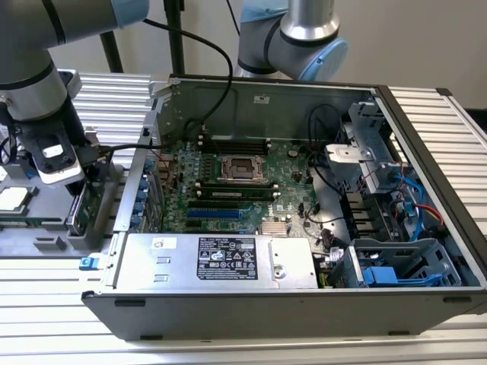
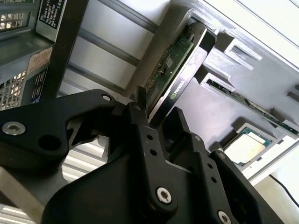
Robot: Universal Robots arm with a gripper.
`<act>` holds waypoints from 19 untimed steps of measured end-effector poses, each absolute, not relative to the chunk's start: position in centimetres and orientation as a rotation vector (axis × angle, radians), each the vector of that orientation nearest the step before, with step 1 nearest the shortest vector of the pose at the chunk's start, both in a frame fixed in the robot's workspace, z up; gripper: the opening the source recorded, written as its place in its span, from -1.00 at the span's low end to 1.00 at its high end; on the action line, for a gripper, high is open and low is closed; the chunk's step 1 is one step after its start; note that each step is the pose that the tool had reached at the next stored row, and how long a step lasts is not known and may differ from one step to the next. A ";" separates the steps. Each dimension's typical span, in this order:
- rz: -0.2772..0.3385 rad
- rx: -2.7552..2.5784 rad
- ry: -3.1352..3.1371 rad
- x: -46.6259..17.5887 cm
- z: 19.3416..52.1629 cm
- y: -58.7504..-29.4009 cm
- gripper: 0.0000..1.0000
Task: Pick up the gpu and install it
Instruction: 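Pick up the gpu and move the gpu toward the slot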
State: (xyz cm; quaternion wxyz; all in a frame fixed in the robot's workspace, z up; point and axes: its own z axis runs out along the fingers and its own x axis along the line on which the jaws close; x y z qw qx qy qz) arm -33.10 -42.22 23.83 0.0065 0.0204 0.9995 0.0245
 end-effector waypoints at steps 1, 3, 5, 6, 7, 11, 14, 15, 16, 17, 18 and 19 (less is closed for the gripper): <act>0.077 0.064 3.127 -33.1 23.8 -42.2 1.00; 0.075 0.064 3.127 -33.1 23.7 -42.2 1.00; 0.075 0.064 3.127 -33.1 23.7 -42.2 1.00; 0.075 0.064 3.127 -33.1 23.7 -42.2 1.00; 0.075 0.064 3.127 -33.1 23.7 -42.2 1.00; 0.075 0.064 3.127 -33.1 23.7 -42.2 1.00; 0.075 0.064 3.127 -33.1 23.7 -42.2 1.00; 0.074 0.064 3.127 -33.1 23.7 -42.2 -1.00; 0.075 0.064 3.127 -33.1 23.7 -42.2 -1.00; 0.074 0.064 3.127 -33.1 23.7 -42.2 -1.00; 0.074 0.064 3.127 -33.1 23.7 -42.2 -1.00; 0.074 0.064 3.127 -33.1 23.7 -42.2 -1.00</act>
